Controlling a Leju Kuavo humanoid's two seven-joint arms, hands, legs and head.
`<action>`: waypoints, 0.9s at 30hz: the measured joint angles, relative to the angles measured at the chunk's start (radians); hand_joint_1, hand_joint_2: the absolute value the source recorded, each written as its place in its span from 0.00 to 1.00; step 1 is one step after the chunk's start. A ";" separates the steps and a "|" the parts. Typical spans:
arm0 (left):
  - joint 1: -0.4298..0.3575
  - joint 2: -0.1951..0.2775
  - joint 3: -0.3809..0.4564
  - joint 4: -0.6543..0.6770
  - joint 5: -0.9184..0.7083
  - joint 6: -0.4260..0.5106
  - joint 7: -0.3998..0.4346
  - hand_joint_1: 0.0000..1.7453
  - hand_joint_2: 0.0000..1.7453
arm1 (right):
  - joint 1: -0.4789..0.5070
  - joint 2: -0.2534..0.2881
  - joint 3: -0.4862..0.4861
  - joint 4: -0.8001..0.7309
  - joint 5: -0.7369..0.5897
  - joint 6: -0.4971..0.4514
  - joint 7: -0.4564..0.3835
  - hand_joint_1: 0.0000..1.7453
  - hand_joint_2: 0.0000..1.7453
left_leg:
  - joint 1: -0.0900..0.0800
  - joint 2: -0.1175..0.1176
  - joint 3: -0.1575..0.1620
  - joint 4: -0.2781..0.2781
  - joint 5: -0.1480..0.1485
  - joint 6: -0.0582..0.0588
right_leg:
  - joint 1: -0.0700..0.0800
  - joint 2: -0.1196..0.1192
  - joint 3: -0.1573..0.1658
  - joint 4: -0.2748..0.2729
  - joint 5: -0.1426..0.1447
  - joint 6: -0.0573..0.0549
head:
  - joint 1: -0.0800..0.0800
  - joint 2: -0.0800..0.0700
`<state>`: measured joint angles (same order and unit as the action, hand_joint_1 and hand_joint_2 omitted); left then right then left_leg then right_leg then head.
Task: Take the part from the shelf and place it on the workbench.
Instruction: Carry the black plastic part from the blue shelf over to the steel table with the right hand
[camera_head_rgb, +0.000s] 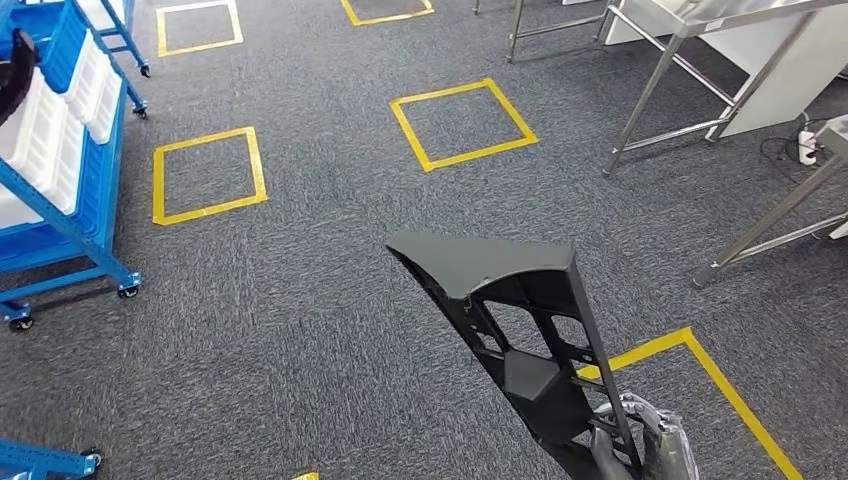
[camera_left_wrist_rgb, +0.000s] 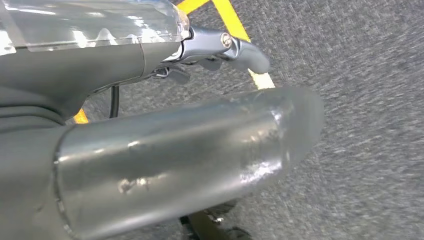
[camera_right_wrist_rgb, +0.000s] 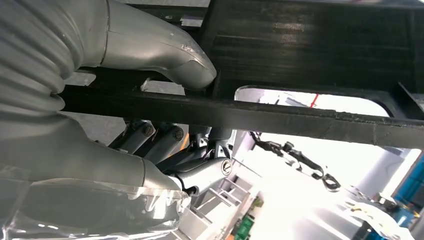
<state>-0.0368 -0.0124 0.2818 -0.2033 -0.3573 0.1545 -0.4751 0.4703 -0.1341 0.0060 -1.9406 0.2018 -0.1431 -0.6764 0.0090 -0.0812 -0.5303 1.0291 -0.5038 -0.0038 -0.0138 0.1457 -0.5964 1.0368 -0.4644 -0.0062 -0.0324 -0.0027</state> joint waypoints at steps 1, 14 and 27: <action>-0.001 -0.001 0.003 0.000 -0.001 0.001 -0.006 0.00 0.00 | 0.003 0.000 -0.006 0.001 0.002 0.010 -0.002 1.00 1.00 | -0.001 0.013 0.002 -0.003 0.002 0.006 | -0.002 0.010 -0.003 -0.003 0.003 0.007 | 0.000 0.000; -0.023 -0.007 0.062 0.000 0.013 0.009 -0.082 0.00 0.00 | 0.011 0.030 -0.028 0.008 0.017 0.051 -0.008 1.00 1.00 | -0.010 0.194 0.031 -0.026 -0.008 0.014 | 0.008 -0.219 0.009 -0.003 -0.002 0.010 | 0.000 0.000; -0.025 -0.016 0.107 -0.003 0.028 0.011 -0.080 0.00 0.00 | 0.013 0.031 -0.037 0.010 -0.002 0.050 -0.005 1.00 1.00 | 0.002 0.046 -0.043 0.096 -0.017 -0.019 | 0.000 -0.050 0.020 -0.014 -0.005 -0.015 | 0.000 0.000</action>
<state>-0.0613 -0.0279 0.3892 -0.2068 -0.3296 0.1656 -0.5551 0.4836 -0.1030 -0.0309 -1.9301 0.2002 -0.0927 -0.6809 0.0106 -0.0352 -0.5736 1.1248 -0.5211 -0.0225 -0.0142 0.0961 -0.5759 1.0230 -0.4692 -0.0213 -0.0326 -0.0027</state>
